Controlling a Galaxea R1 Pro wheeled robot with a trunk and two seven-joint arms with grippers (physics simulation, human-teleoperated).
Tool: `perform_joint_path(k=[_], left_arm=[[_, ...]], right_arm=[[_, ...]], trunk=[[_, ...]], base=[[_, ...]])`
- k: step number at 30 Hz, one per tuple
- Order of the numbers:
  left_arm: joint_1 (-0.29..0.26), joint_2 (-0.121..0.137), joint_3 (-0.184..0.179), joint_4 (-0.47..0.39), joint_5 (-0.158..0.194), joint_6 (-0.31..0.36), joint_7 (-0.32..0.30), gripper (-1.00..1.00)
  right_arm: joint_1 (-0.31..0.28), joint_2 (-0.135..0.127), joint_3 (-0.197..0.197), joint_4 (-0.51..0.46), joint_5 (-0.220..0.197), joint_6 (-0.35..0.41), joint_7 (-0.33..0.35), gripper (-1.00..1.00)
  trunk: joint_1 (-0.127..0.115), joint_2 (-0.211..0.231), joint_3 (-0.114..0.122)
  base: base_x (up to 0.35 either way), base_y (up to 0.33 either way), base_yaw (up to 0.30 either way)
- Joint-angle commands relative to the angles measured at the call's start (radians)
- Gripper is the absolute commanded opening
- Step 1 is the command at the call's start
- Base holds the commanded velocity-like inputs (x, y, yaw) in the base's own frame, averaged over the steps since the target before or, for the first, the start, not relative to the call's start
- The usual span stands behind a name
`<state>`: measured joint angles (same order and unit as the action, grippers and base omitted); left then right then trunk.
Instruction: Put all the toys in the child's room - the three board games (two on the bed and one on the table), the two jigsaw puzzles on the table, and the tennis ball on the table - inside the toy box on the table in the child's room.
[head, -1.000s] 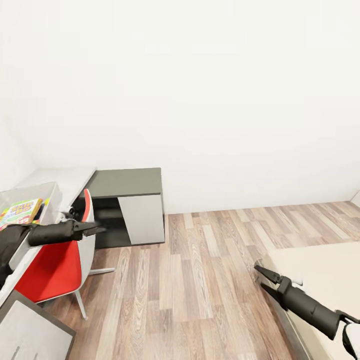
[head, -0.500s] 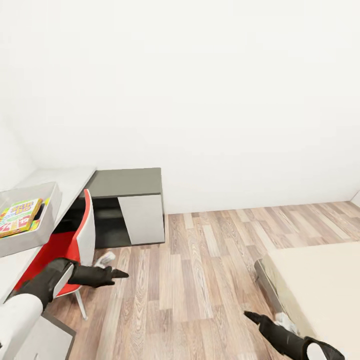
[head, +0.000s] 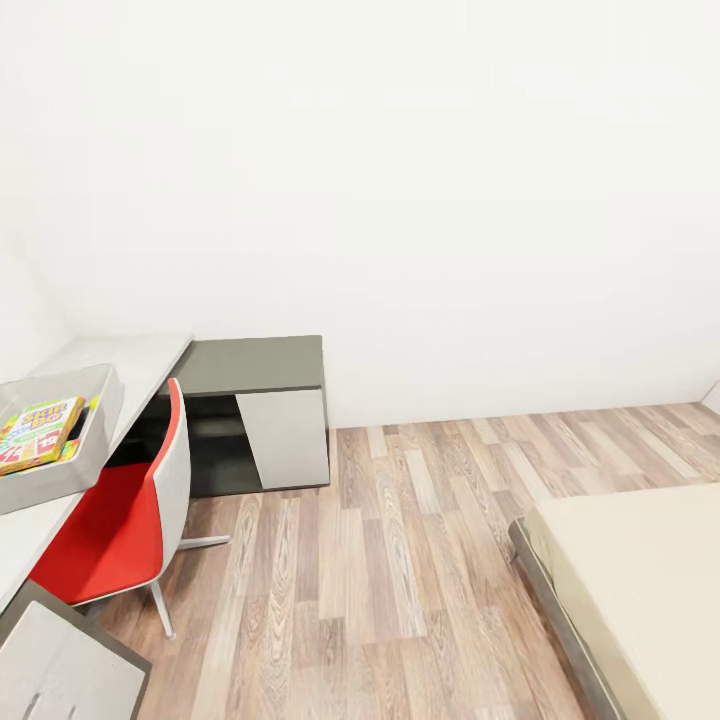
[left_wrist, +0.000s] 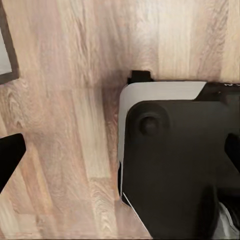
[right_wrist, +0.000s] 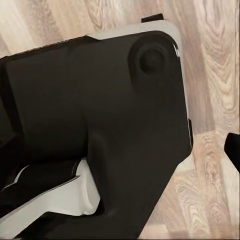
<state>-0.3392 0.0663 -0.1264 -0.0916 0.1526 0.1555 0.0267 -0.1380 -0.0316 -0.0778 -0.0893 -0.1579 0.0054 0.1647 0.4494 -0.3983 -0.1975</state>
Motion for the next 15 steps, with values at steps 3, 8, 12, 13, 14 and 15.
perform_joint_path(k=[3, 8, 12, 13, 14, 15], left_arm=[[0.106, -0.017, -0.009, 0.01, 0.011, -0.113, 0.136, 1.0], [0.237, -0.017, -0.01, 0.015, 0.012, -0.21, 0.197, 1.0], [0.278, -0.014, -0.01, 0.016, 0.014, -0.229, 0.206, 1.0], [0.283, -0.012, -0.01, 0.018, 0.014, -0.232, 0.207, 1.0], [0.287, -0.011, -0.01, 0.019, 0.013, -0.234, 0.208, 1.0], [0.288, -0.01, -0.01, 0.019, 0.013, -0.234, 0.208, 1.0]], right_arm=[[0.019, 0.001, -0.006, 0.057, 0.002, -0.077, -0.035, 1.0], [0.115, -0.008, -0.009, 0.08, 0.003, -0.131, -0.082, 1.0], [0.149, -0.013, -0.011, 0.084, 0.005, -0.159, -0.113, 1.0], [0.153, -0.013, -0.011, 0.084, 0.006, -0.163, -0.123, 1.0], [0.156, -0.014, -0.011, 0.084, 0.006, -0.165, -0.131, 1.0], [0.157, -0.014, -0.011, 0.084, 0.006, -0.166, -0.136, 1.0]], trunk=[[0.001, -0.002, -0.002], [0.001, -0.002, -0.002], [0.001, -0.002, -0.002], [0.001, -0.002, -0.002], [0.001, -0.002, -0.002], [0.001, -0.002, -0.002]], base=[[0.0, 0.0, 0.0], [0.0, 0.0, 0.0], [0.0, 0.0, 0.0], [0.0, 0.0, 0.0], [0.0, 0.0, 0.0], [0.0, 0.0, 0.0]])
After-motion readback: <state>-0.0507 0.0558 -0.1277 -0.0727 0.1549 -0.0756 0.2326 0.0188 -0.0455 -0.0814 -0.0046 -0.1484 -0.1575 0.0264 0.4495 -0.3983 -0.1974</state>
